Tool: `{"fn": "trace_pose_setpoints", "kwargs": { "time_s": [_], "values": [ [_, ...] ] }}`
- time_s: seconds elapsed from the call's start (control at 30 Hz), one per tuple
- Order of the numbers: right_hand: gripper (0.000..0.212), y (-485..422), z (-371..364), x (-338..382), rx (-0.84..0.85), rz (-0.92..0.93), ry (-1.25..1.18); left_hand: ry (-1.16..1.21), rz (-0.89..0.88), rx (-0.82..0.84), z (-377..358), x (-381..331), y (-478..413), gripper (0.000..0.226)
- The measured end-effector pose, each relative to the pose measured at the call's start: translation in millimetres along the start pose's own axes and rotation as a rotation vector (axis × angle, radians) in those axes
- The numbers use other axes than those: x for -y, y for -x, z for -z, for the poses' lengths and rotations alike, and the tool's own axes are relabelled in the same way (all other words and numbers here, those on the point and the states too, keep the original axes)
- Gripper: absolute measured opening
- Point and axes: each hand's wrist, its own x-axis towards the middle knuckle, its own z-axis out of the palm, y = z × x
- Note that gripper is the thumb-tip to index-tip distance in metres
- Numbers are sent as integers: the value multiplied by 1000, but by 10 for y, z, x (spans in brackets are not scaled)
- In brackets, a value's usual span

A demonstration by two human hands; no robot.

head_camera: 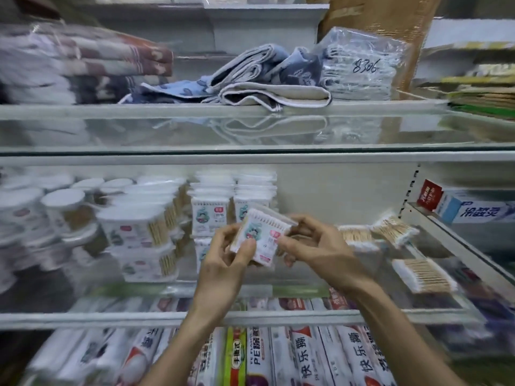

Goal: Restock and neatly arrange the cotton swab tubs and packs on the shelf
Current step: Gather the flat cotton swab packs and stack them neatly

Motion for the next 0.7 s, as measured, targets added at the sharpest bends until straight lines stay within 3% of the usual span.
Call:
{"fn": "trace_pose_setpoints", "kwargs": {
  "time_s": [0.13, 0.33, 0.5, 0.7],
  "values": [
    [31, -136, -467, -61, 44, 16, -33, -137, -89, -50, 457, 14, 60, 27],
    [36, -221, -875, -151, 28, 90, 92, -369, -108, -154, 904, 139, 56, 13],
    [38, -173, -1009, -287, -37, 110, 229, -696, -174, -141, 989, 255, 111, 14],
    [45, -164, -1115, -341, -81, 175, 390, -852, -146, -146, 951, 374, 54, 25]
  ]
}}
